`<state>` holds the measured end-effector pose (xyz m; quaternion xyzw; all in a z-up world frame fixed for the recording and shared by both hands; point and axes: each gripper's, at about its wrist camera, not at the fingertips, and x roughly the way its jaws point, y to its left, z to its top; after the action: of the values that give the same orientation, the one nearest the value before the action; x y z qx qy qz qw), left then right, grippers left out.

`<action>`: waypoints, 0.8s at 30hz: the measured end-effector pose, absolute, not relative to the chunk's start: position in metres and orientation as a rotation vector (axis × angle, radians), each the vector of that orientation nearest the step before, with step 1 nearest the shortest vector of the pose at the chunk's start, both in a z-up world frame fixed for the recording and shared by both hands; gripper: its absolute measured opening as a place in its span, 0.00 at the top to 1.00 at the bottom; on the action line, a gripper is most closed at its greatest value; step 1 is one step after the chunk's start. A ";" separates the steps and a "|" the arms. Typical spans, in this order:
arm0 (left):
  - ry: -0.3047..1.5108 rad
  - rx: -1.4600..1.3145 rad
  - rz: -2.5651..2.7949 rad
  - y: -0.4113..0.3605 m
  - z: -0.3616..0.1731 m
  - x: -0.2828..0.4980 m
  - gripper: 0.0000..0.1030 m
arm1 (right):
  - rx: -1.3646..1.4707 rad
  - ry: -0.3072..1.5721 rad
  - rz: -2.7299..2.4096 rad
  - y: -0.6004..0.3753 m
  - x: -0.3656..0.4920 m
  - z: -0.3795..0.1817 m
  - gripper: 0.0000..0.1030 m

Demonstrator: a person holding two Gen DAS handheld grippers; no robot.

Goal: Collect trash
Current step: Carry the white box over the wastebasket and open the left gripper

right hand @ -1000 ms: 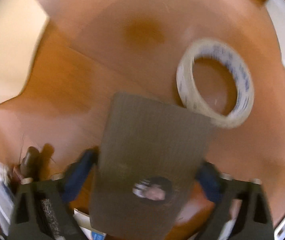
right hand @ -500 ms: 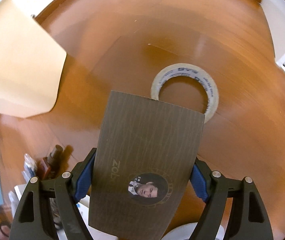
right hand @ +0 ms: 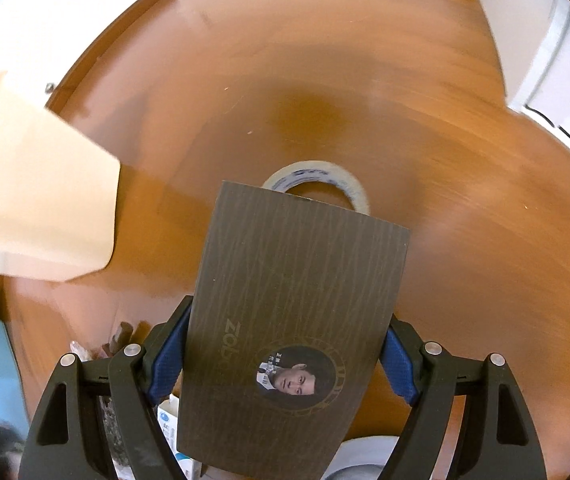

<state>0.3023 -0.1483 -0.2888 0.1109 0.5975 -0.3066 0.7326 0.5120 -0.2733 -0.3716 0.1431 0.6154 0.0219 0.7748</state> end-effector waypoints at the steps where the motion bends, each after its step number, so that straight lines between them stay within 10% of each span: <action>1: 1.295 0.203 -0.658 -0.143 -0.269 0.315 0.48 | 0.319 1.333 0.043 -0.268 0.514 -0.373 0.20; 10: 1.089 0.107 -0.316 -0.068 -0.150 0.475 0.48 | 0.367 1.363 0.063 -0.266 0.493 -0.395 0.20; 24: 1.750 0.036 0.115 0.004 -0.348 0.596 0.48 | 0.355 1.348 0.092 -0.279 0.487 -0.389 0.20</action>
<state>0.5959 0.0040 -0.3479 0.0158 0.7672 0.0505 0.6392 0.4870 -0.2787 -0.3889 0.1635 0.6206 0.0422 0.7657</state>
